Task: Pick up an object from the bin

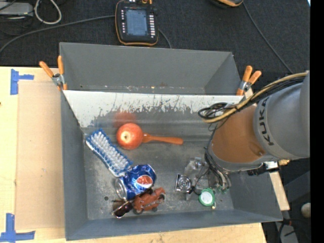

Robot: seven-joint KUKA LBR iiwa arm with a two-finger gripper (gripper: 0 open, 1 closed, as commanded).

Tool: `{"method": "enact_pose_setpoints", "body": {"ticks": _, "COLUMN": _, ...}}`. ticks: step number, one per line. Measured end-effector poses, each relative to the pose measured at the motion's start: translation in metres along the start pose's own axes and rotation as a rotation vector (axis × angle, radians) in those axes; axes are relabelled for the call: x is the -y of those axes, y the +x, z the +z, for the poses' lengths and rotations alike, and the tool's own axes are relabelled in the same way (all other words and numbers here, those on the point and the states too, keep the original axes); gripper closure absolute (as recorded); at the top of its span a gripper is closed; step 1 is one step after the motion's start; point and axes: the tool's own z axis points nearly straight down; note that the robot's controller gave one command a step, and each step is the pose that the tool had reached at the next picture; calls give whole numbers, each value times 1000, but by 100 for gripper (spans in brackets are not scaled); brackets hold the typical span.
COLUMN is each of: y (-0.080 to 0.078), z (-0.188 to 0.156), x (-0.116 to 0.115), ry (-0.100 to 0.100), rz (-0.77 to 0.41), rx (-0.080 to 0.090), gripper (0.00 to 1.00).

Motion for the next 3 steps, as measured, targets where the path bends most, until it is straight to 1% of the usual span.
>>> {"method": "enact_pose_setpoints", "body": {"ticks": 1, "y": 0, "z": 0, "x": 0, "ry": 0, "rz": 0, "rx": 0, "gripper": 100}}
{"method": "enact_pose_setpoints", "body": {"ticks": 2, "y": 4, "z": -31, "x": 1, "ry": 1, "rz": -2, "rx": -14, "gripper": 100}}
{"method": "enact_pose_setpoints", "body": {"ticks": 3, "y": 4, "z": -78, "x": 1, "ry": 1, "rz": -4, "rx": -14, "gripper": 100}}
